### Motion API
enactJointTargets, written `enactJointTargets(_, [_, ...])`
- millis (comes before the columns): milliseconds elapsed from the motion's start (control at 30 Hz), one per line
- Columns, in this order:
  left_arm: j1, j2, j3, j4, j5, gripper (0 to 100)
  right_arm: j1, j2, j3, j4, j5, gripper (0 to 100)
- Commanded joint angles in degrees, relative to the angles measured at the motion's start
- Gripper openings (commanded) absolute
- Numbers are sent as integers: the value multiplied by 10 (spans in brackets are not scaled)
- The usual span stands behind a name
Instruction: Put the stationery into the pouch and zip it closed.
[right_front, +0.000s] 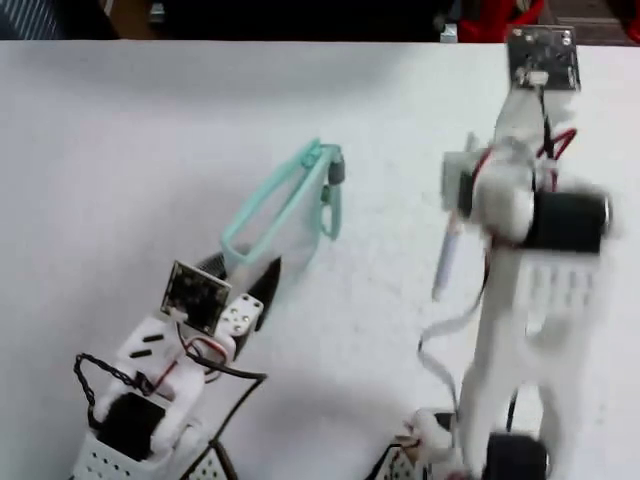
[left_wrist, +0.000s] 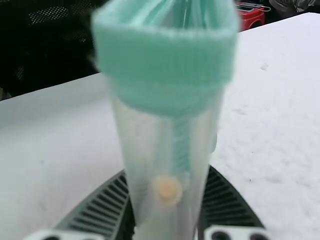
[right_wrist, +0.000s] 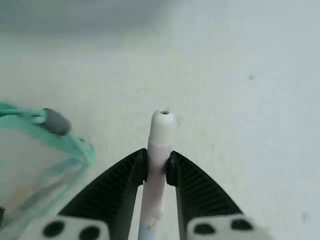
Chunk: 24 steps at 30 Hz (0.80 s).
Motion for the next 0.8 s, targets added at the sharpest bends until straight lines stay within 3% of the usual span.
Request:
enactJointTargets(0, [-5,0,-4,-13,-7,149,-68,-106,-21,0,4,17])
enactJointTargets(133, [-5,0,-4,-13,-7,150,-159,-180,-20,-17,4,17])
enactJointTargets(233, [-5,0,-3,-13,-7,151,-184,-210,-20,-24,40,17])
enactJointTargets(767, [-5,0,-2,-13,-7,147,-189,-220,-20,-39,66,17])
